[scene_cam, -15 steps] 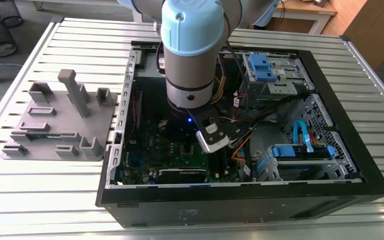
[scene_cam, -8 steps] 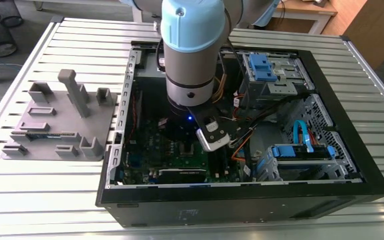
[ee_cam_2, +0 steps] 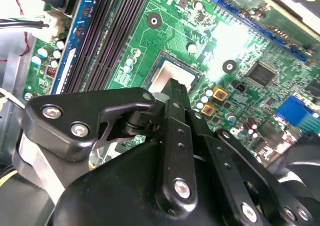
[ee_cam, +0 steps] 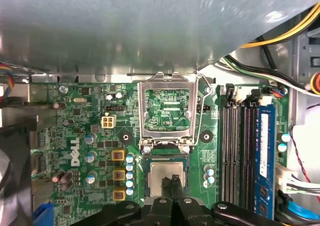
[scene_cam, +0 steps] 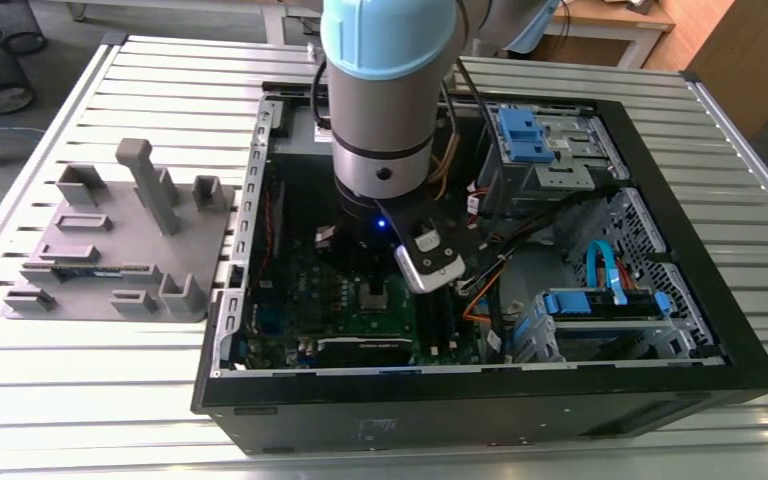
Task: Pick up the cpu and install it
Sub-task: 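Place the cpu into insertion slot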
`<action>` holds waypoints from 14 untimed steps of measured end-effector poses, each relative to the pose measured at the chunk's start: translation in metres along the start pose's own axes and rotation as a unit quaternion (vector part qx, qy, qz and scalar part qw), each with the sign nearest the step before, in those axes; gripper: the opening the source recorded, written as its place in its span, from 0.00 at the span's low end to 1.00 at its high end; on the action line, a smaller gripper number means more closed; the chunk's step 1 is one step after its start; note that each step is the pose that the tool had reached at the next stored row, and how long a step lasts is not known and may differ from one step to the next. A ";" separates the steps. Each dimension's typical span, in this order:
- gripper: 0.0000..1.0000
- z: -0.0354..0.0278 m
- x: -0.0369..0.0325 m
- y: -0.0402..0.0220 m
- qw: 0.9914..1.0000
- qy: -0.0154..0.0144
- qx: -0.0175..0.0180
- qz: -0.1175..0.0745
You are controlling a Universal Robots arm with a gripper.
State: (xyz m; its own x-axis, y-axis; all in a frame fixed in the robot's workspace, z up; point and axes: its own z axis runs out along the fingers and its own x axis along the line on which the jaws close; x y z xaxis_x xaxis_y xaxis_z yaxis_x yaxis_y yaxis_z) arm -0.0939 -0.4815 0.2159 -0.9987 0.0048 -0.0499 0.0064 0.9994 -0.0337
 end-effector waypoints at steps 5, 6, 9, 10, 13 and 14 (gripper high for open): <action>0.11 -0.0033 -0.0002 -0.0001 1.000 0.000 0.001 0.000; 0.11 -0.0033 -0.0002 -0.0001 1.000 0.000 0.001 0.000; 0.11 -0.0034 -0.0001 -0.0001 1.000 0.000 0.002 0.000; 0.11 -0.0034 -0.0002 -0.0001 1.000 0.000 0.002 0.000; 0.11 -0.0034 -0.0002 -0.0001 1.000 0.000 0.003 0.000; 0.11 -0.0034 -0.0002 -0.0001 1.000 0.000 0.003 0.000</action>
State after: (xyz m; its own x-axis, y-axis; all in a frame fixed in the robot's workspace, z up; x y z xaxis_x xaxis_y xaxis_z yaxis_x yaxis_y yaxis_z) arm -0.0939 -0.4815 0.2194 -0.9987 0.0045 -0.0499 0.0065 0.9992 -0.0389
